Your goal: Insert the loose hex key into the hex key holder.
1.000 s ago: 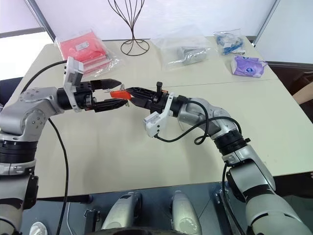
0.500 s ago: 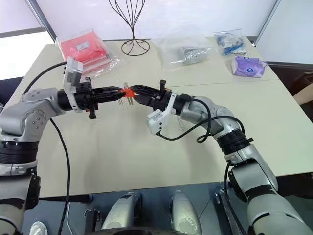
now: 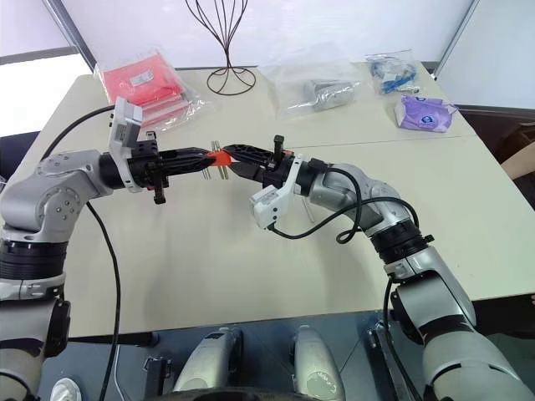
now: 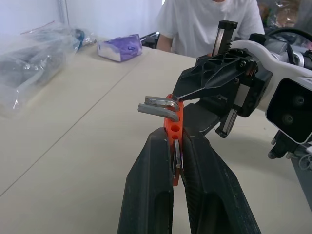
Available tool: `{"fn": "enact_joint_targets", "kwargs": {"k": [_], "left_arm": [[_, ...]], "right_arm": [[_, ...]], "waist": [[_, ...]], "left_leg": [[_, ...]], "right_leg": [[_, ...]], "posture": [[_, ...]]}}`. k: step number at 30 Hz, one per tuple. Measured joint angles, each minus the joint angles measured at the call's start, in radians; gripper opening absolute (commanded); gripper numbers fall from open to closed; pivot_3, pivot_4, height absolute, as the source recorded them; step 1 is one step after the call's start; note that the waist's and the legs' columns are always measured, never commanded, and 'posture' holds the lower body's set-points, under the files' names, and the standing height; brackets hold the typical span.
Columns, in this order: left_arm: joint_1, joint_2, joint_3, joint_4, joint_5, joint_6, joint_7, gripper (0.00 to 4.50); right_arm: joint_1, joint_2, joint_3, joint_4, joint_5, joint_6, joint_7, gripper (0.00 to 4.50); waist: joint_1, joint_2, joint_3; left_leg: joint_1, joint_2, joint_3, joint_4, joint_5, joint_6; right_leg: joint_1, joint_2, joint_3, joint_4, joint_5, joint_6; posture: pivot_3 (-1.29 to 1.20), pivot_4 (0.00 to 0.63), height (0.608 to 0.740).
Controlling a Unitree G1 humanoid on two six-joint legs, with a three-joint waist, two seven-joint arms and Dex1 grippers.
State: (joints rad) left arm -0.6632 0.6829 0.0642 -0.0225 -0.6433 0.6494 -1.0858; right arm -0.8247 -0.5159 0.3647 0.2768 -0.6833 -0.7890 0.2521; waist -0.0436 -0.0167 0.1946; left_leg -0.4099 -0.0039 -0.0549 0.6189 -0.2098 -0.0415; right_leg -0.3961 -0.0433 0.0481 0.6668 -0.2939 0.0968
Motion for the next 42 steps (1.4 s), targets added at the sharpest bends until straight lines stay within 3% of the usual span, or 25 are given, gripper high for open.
{"fn": "enact_joint_targets", "kwargs": {"k": [6, 7, 12, 18, 21, 23, 29, 35, 38, 42], "left_arm": [[0.0, -0.001, 0.0, 0.0, 0.002, 0.0, 0.003, 0.06], [0.0, -0.001, 0.0, 0.0, 0.003, 0.0, 0.003, 0.0], [0.0, -0.013, -0.001, 0.001, 0.009, 0.0, 0.02, 0.0], [0.003, -0.013, -0.001, 0.001, 0.021, -0.003, 0.021, 0.0], [0.01, -0.012, -0.001, 0.0, 0.024, -0.008, 0.021, 0.0], [0.022, -0.01, -0.001, -0.001, 0.024, -0.009, 0.021, 0.0], [0.032, 0.001, -0.001, -0.011, 0.025, -0.012, 0.021, 0.0], [0.036, 0.003, -0.002, -0.017, 0.034, -0.03, 0.017, 0.0], [0.036, 0.003, -0.002, -0.017, 0.042, -0.03, 0.017, 0.0], [0.04, 0.003, -0.002, -0.017, 0.045, -0.031, 0.017, 0.0]], "right_arm": [[0.0, 0.0, 0.0, -0.005, 0.01, 0.01, 0.017, 1.02], [0.0, 0.0, 0.0, -0.007, 0.011, 0.011, 0.022, 2.08], [0.0, 0.001, 0.002, -0.04, 0.032, 0.009, 0.044, 4.44], [0.003, -0.03, 0.0, -0.063, 0.074, 0.065, 0.129, 4.44], [0.043, -0.053, -0.035, -0.086, 0.181, 0.229, 0.258, 4.44], [0.078, -0.043, -0.087, -0.126, 0.286, 0.46, 0.364, 4.44], [0.074, -0.028, -0.227, -0.431, 0.641, 1.481, 0.653, 4.44], [-0.14, 0.025, -0.248, -0.553, 0.768, 2.193, 0.579, 4.44], [-0.179, 0.015, -0.218, -0.557, 0.799, 2.359, 0.52, 4.44], [-0.157, -0.016, -0.143, -0.517, 0.9, 2.397, 0.452, 4.44]], "waist": [[0.0, 0.0, 0.0], [0.0, 0.0, 0.0], [0.0, 0.0, 0.0], [0.001, 0.0, 0.0], [0.003, 0.0, 0.0], [0.002, 0.0, 0.0], [0.001, 0.0, 0.0], [0.003, 0.001, 0.0], [0.011, 0.0, 0.0], [0.011, 0.0, 0.0]], "left_leg": [[0.0, 0.0, 0.0, 0.0, 0.0, 0.0], [0.0, 0.0, 0.0, 0.0, 0.0, 0.0], [0.0, 0.0, 0.0, 0.0, 0.0, 0.0], [0.0, 0.0, 0.0, 0.0, 0.0, 0.0], [0.0, 0.0, -0.001, 0.001, 0.0, 0.0], [0.0, 0.0, -0.001, 0.002, 0.0, 0.0], [0.0, 0.001, -0.003, 0.002, 0.0, 0.001], [-0.001, 0.001, -0.002, 0.002, 0.0, 0.001], [-0.002, 0.0, -0.002, 0.001, 0.0, 0.001], [-0.009, -0.001, -0.001, 0.003, -0.001, 0.001]], "right_leg": [[0.0, 0.0, 0.0, 0.0, 0.0, 0.0], [0.0, 0.0, 0.0, 0.0, 0.0, 0.0], [0.0, 0.0, 0.0, 0.0, 0.0, 0.0], [0.0, 0.0, 0.0, 0.0, 0.0, 0.0], [0.001, 0.0, -0.001, 0.0, 0.0, 0.0], [0.002, 0.0, -0.001, 0.0, 0.0, 0.0], [0.001, 0.0, -0.001, 0.001, 0.0, 0.0], [0.0, -0.001, -0.001, 0.001, 0.0, 0.0], [0.0, -0.003, -0.002, -0.001, 0.0, 0.0], [-0.006, -0.003, -0.002, -0.002, 0.0, 0.0]], "posture": [[0.0, 0.15, 0.74], [0.0, 0.15, 0.74], [0.0, 0.15, 0.74], [0.0, 0.15, 0.74], [0.0, 0.15, 0.74], [0.0, 0.15, 0.74], [0.0, 0.15, 0.74], [0.0, 0.15, 0.74], [0.0, 0.15, 0.74], [0.0, 0.15, 0.74]]}}
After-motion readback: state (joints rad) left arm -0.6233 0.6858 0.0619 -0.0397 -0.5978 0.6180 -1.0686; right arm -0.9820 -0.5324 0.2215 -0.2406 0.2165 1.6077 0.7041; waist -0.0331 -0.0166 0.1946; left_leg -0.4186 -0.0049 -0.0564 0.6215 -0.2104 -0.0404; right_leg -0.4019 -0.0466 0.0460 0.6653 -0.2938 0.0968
